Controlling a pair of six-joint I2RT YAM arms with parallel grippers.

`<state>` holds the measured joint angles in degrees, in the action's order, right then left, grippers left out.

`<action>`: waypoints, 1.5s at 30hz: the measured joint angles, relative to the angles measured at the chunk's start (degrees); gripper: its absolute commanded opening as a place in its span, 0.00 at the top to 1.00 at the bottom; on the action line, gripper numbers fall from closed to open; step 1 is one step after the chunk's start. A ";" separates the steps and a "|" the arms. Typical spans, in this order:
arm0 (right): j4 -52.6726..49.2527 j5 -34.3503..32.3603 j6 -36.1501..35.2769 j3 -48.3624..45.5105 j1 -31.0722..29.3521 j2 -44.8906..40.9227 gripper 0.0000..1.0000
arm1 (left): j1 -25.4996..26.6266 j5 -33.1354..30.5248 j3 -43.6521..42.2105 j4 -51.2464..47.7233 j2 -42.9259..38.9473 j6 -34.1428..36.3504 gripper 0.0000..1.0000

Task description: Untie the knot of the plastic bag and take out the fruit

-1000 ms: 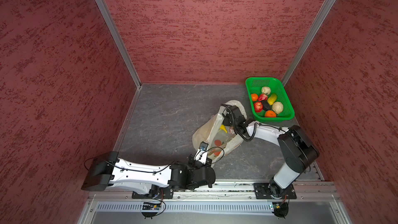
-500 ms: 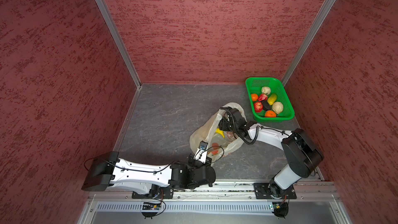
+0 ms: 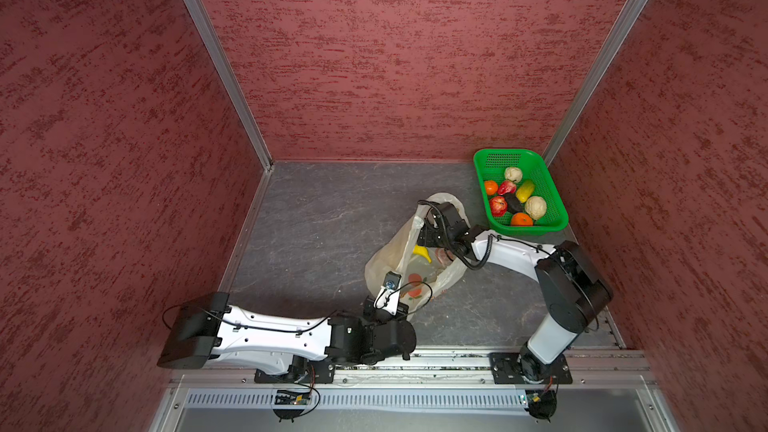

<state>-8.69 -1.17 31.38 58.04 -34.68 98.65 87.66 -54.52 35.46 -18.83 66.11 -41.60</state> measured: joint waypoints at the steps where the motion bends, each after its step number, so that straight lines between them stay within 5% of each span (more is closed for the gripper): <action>1: -0.13 0.48 0.11 0.00 0.00 0.37 0.21 | 0.00 0.00 0.00 0.00 -0.02 0.00 1.00; 21: 4.15 9.57 2.82 -5.64 -0.85 -4.94 0.19 | 0.00 -0.02 0.00 -0.48 -0.11 -1.68 1.00; 35: 2.64 2.67 5.53 -2.80 -0.87 -3.23 0.22 | 0.17 -0.02 0.00 -0.92 -0.09 -2.78 1.00; 45: -8.61 -3.67 10.95 1.05 -2.01 -2.62 0.20 | 0.17 -0.07 0.00 -2.16 -0.11 -3.61 1.00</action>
<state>-17.30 -4.84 42.33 59.09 -36.69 96.03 87.83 -54.59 35.46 -20.99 66.00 -45.21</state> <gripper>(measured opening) 0.786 0.043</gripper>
